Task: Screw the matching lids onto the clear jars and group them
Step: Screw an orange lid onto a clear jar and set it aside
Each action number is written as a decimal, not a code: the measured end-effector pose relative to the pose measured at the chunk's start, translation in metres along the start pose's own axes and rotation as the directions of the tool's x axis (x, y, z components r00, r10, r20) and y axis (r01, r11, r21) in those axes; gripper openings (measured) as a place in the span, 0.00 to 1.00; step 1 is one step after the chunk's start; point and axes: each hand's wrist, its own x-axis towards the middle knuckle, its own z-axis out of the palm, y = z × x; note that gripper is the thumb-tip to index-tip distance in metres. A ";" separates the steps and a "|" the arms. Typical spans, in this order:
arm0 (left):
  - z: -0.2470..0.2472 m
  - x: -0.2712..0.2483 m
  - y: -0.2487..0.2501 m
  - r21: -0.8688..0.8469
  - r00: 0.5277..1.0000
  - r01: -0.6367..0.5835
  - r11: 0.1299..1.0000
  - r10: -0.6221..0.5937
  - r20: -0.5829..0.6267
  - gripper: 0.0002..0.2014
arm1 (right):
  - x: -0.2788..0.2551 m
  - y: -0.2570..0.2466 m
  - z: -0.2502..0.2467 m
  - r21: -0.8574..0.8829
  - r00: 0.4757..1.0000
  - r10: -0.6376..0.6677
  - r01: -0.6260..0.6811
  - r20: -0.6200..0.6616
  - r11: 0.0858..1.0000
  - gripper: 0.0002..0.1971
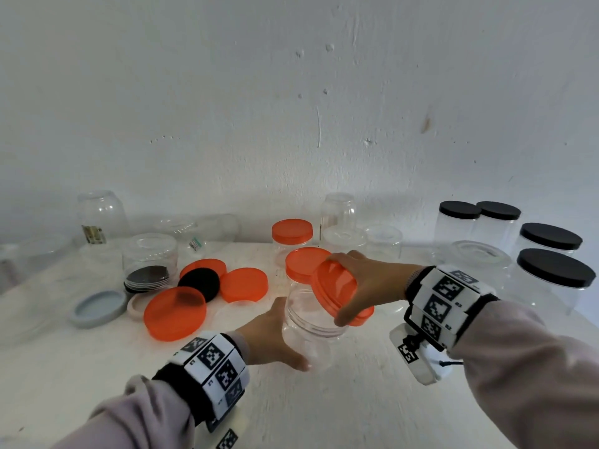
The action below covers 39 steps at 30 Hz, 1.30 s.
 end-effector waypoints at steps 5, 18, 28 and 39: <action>0.008 0.005 0.006 -0.040 0.999 -0.037 0.999 0.038 0.013 0.52 | 0.004 -0.015 0.003 -0.173 0.994 0.024 -0.006 0.105 0.985 0.59; 0.012 0.008 0.009 -0.201 0.999 -0.048 0.979 0.048 -0.003 0.49 | 0.015 -0.032 0.008 -0.338 0.977 0.096 -0.026 0.193 0.941 0.61; 0.016 0.010 0.003 -0.276 0.999 -0.046 0.960 0.038 -0.036 0.49 | 0.015 -0.035 0.013 -0.363 0.976 0.096 -0.019 0.197 0.932 0.59; 0.017 0.011 0.000 -0.288 0.998 -0.063 0.956 0.051 -0.048 0.50 | 0.013 -0.040 0.015 -0.320 0.976 0.107 -0.042 0.189 0.946 0.58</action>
